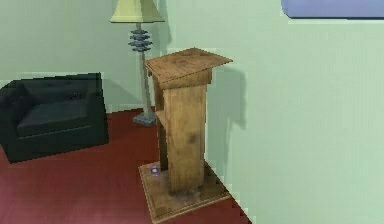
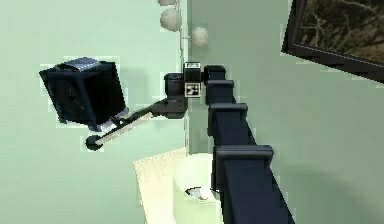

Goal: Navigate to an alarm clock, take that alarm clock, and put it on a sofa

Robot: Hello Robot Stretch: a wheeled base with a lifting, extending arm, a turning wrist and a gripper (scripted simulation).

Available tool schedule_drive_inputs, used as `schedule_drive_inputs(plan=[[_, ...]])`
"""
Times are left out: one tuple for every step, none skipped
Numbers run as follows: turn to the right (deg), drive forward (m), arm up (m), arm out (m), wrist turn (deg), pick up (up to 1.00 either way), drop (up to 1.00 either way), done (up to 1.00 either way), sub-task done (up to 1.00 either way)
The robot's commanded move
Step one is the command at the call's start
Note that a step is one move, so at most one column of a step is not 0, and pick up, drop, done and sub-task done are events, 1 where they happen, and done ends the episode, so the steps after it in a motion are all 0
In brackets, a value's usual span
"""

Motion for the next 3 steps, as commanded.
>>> schedule_drive_inputs(plan=[[0.0,0.00,0.00,0.00,-45.0,0.00,0.00,0.00,0.00],[0.0,0.00,0.00,0.00,-6.0,0.00,0.00,0.00,0.00],[0.0,0.00,0.00,-0.28,0.0,0.00,0.00,0.00,0.00]])
